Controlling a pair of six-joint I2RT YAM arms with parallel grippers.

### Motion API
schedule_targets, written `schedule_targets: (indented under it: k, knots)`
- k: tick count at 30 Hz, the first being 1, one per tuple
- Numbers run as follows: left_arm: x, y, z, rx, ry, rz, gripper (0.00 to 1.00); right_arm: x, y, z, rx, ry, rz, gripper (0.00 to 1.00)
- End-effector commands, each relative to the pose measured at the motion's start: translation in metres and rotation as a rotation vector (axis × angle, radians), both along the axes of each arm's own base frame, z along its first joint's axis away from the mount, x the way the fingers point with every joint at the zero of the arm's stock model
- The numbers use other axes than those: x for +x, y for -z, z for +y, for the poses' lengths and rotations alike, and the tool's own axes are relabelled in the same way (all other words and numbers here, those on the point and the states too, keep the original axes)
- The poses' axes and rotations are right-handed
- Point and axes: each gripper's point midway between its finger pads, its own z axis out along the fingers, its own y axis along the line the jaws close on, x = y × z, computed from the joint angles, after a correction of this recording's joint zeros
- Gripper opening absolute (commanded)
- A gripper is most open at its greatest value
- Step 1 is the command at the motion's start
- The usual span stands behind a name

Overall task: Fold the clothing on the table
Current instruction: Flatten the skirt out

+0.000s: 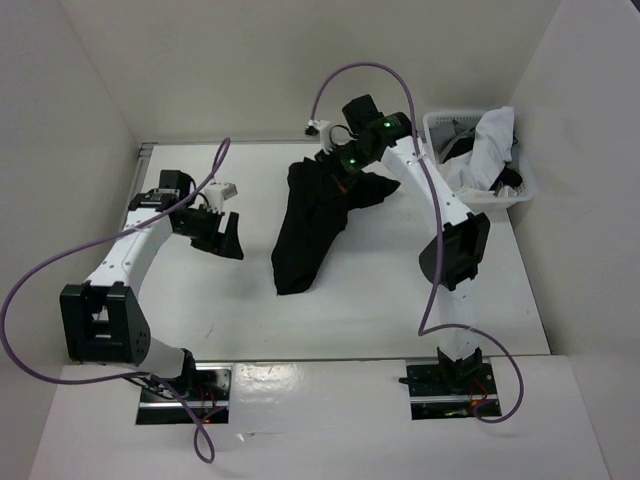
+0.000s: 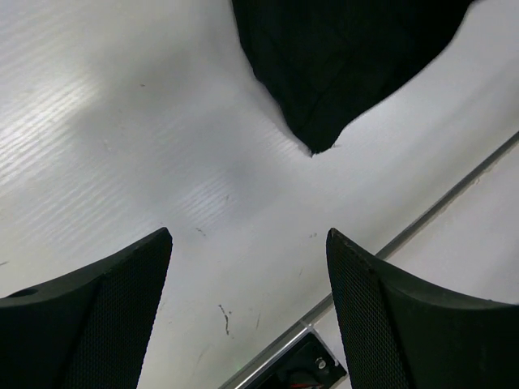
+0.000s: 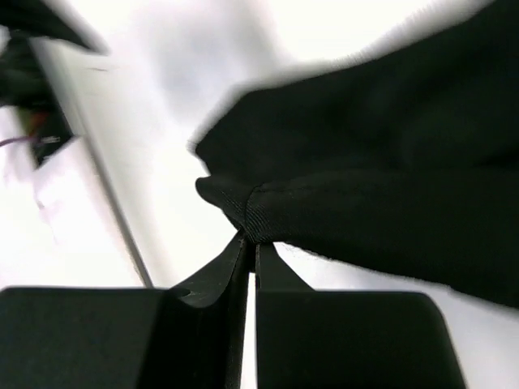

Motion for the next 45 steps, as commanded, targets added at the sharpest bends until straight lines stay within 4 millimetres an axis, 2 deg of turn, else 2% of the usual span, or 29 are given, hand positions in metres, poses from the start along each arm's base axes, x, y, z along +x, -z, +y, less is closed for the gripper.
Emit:
schedule_targets:
  k: [1, 4, 5, 7, 8, 9, 10, 12, 13, 16, 18, 19, 21, 25, 27, 29, 31, 33, 34, 35, 37, 38, 39, 40, 41, 42, 43, 44, 45]
  knots:
    - [-0.006, -0.024, 0.003, -0.030, 0.009, -0.080, 0.83, -0.047, -0.084, 0.017, 0.222, -0.227, -0.134, 0.00]
    - [-0.007, -0.025, 0.009, -0.029, -0.014, -0.089, 0.83, -0.020, -0.062, -0.026, 0.171, -0.096, -0.086, 0.00]
    - [-0.008, -0.029, 0.009, -0.028, -0.013, -0.102, 0.83, 0.000, -0.050, -0.055, 0.120, 0.015, -0.070, 0.00]
    - [-0.008, -0.029, 0.009, -0.028, -0.013, -0.102, 0.83, 0.020, -0.026, -0.091, 0.012, 0.139, -0.046, 0.00]
    - [-0.008, -0.029, 0.009, -0.028, -0.013, -0.102, 0.83, 0.024, -0.001, -0.118, -0.111, 0.210, -0.018, 0.00]
    - [-0.008, -0.029, 0.009, -0.028, -0.013, -0.102, 0.83, 0.027, 0.007, -0.140, -0.166, 0.255, -0.025, 0.00]
    - [-0.008, -0.029, 0.009, -0.028, -0.013, -0.102, 0.83, 0.015, 0.021, -0.155, -0.225, 0.282, 0.001, 0.00]
    - [-0.008, -0.029, 0.009, -0.028, -0.013, -0.102, 0.83, 0.008, 0.050, -0.190, -0.387, 0.344, -0.012, 0.00]
    - [-0.008, -0.029, 0.009, -0.028, -0.013, -0.102, 0.83, 0.002, 0.045, -0.201, -0.431, 0.345, -0.051, 0.00]
    - [-0.008, -0.021, 0.006, -0.047, 0.003, -0.067, 0.83, -0.027, 0.065, -0.202, -0.462, 0.293, 0.007, 0.00]
    - [-0.008, -0.021, 0.005, -0.056, 0.016, -0.058, 0.83, -0.033, 0.075, -0.207, -0.535, 0.289, -0.007, 0.00]
    - [-0.008, -0.019, 0.004, -0.063, 0.025, -0.053, 0.83, -0.038, 0.089, -0.203, -0.565, 0.266, 0.000, 0.00]
    - [-0.008, -0.020, 0.002, -0.071, 0.028, -0.053, 0.83, -0.043, 0.102, -0.210, -0.625, 0.304, 0.019, 0.00]
    - [-0.008, -0.017, 0.000, -0.070, 0.044, -0.049, 0.83, -0.040, 0.111, -0.212, -0.664, 0.334, 0.022, 0.00]
    - [-0.013, -0.011, -0.010, -0.069, 0.090, -0.020, 0.83, -0.038, 0.117, -0.211, -0.662, 0.359, 0.043, 0.00]
    - [-0.015, -0.007, -0.024, -0.070, 0.140, -0.002, 0.83, -0.032, 0.117, -0.203, -0.640, 0.372, 0.033, 0.00]
    - [-0.015, 0.002, -0.035, -0.068, 0.187, 0.027, 0.83, -0.026, 0.110, -0.184, -0.563, 0.371, 0.035, 0.00]
    - [-0.016, 0.008, -0.044, -0.067, 0.217, 0.053, 0.83, -0.018, 0.106, -0.155, -0.518, 0.326, 0.021, 0.00]
    - [-0.013, 0.002, -0.047, -0.081, 0.222, 0.037, 0.82, -0.016, 0.104, -0.141, -0.480, 0.313, 0.026, 0.00]
    - [-0.010, 0.002, -0.047, -0.081, 0.222, 0.036, 0.82, -0.013, 0.091, -0.120, -0.453, 0.281, 0.005, 0.00]
    - [-0.007, -0.004, -0.046, -0.075, 0.204, 0.024, 0.81, -0.011, 0.086, -0.087, -0.393, 0.201, 0.012, 0.00]
    - [-0.005, -0.009, -0.041, -0.076, 0.185, 0.005, 0.80, -0.001, 0.057, -0.059, -0.324, 0.157, -0.061, 0.00]
    - [-0.001, -0.013, -0.031, -0.084, 0.150, -0.008, 0.80, -0.003, 0.044, -0.045, -0.289, 0.118, -0.064, 0.00]
    - [0.001, -0.016, -0.025, -0.084, 0.128, -0.021, 0.80, -0.002, 0.042, -0.022, -0.227, 0.060, -0.043, 0.00]
    - [0.001, -0.022, -0.018, -0.083, 0.107, -0.037, 0.78, 0.012, -0.004, 0.001, -0.127, 0.023, -0.153, 0.00]
    - [0.003, -0.024, -0.004, -0.082, 0.058, -0.045, 0.78, 0.003, -0.009, 0.019, -0.090, -0.040, -0.133, 0.00]
    - [0.003, -0.033, 0.002, -0.079, 0.037, -0.080, 0.78, -0.002, -0.033, 0.039, -0.005, -0.129, -0.208, 0.00]
    - [0.001, -0.033, 0.009, -0.078, 0.012, -0.085, 0.77, -0.011, -0.048, 0.054, 0.055, -0.186, -0.236, 0.00]
    - [-0.002, -0.034, 0.016, -0.079, -0.020, -0.086, 0.77, -0.028, -0.052, 0.065, 0.109, -0.272, -0.209, 0.00]
